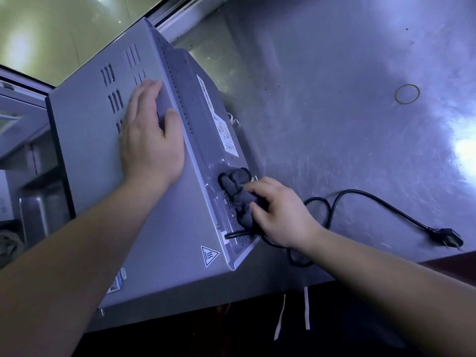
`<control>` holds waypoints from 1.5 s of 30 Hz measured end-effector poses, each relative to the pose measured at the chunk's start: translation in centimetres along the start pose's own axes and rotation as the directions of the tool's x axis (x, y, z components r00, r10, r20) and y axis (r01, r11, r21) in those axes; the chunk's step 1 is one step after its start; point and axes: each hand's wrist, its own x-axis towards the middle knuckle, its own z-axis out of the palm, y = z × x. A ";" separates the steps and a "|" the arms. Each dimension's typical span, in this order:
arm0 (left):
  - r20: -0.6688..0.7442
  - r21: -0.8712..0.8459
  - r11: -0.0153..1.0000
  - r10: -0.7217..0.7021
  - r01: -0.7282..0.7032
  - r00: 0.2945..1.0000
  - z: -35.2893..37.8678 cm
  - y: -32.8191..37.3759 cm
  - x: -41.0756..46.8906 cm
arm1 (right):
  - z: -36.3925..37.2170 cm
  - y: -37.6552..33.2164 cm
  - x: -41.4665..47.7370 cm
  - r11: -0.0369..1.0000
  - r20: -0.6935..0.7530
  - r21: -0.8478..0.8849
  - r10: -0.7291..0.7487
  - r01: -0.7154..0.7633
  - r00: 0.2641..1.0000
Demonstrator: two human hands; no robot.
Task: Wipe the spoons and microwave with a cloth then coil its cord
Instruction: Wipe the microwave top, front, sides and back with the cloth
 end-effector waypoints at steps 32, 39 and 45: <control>-0.014 0.004 1.000 0.025 -0.025 1.000 0.0 -0.1 0.1 | -0.3 -0.3 -1.7 0.995 -0.016 0.099 -0.026 0.027 1.000; -0.017 0.004 1.000 0.018 -0.018 1.000 0.0 -0.1 0.0 | -0.6 3.0 0.5 0.865 -0.251 0.270 0.487 -0.422 0.837; -0.014 0.002 1.000 0.016 -0.016 1.000 -0.1 -0.1 -0.1 | 0.7 2.8 3.0 0.891 -0.151 0.161 0.448 -0.425 0.881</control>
